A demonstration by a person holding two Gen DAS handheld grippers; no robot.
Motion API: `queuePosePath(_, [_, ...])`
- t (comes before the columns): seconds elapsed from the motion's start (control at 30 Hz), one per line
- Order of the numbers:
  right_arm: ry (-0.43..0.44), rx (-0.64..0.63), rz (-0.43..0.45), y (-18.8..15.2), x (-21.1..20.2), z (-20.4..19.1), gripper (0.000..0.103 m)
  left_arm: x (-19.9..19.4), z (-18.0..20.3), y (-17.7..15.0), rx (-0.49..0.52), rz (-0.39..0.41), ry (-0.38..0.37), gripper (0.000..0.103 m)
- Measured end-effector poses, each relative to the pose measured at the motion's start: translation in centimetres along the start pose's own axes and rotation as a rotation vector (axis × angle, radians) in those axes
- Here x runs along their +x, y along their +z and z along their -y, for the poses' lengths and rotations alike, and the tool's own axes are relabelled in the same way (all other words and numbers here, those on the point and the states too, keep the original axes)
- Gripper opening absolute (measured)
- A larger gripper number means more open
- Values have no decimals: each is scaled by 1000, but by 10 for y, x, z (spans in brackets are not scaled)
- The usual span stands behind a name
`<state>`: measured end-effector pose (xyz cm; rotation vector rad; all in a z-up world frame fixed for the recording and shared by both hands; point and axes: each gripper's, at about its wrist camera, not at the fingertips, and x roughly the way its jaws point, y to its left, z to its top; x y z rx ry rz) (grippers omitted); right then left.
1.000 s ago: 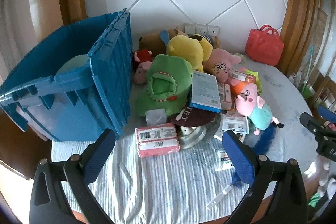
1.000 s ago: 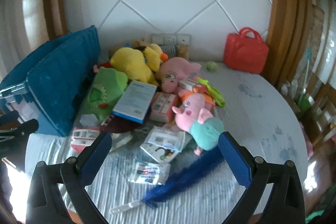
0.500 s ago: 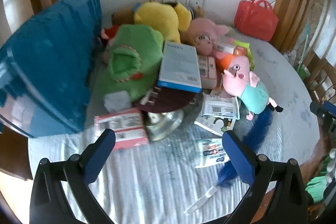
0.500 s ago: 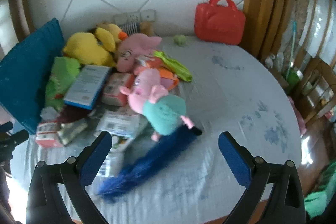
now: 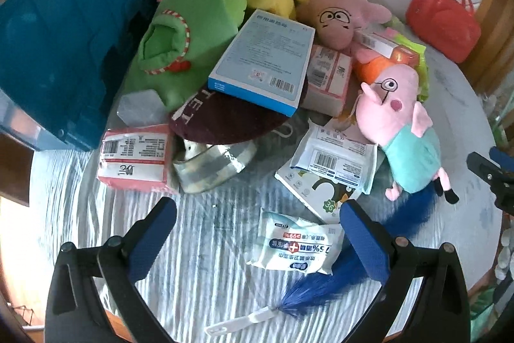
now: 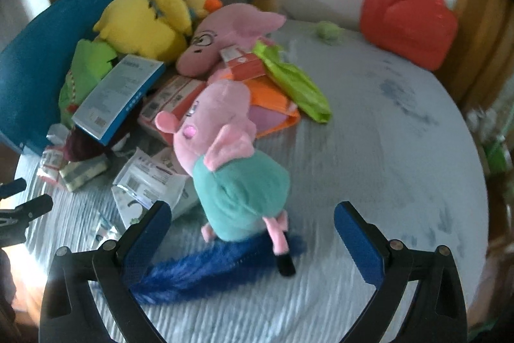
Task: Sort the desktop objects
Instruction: 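Grasp the white barcode packet with the left tool while the right grasps the pink pig plush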
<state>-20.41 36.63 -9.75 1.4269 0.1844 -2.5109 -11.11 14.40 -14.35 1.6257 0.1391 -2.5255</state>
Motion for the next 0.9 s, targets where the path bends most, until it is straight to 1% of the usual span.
queuePosePath(0.03, [12,-18,-10,4,7,3,103,1,0,2,-5,-1,1,103])
queuePosePath(0.13, [10,-69,-31,15,26,-3,103,8,1,9,-23,-6,5,103])
queuePosePath(0.27, [1,-112,-58,26,51,-7,103,26,10,18,-43,-33,-16,103])
queuePosePath(0.33, [-15,-140,-74,30,65,-8,103,34,16,17,-65,-43,-1,103])
queuePosePath(0.4, [-9,-177,-83,30,78,-11,103,41,22,16,-87,-53,15,103])
queuePosePath(0.5, [18,-228,-106,30,97,-13,103,52,30,15,-120,-68,40,103])
queuePosePath(0.6, [55,-325,-145,31,127,-19,103,63,39,13,-154,-84,65,103])
queuePosePath(0.67, [95,-384,-156,30,140,-19,102,72,50,15,-194,-88,75,103])
queuePosePath(0.7, [122,-397,-153,30,141,-16,100,76,56,16,-215,-89,79,103])
queuePosePath(0.73, [156,-393,-149,31,139,-10,88,81,61,18,-236,-91,84,103])
queuePosePath(0.77, [192,-383,-149,31,137,-4,82,86,67,19,-256,-93,88,103])
queuePosePath(0.8, [213,-378,-149,32,136,3,82,90,72,20,-277,-94,93,103])
queuePosePath(0.9, [238,-376,-150,34,136,24,81,104,89,24,-339,-100,106,103])
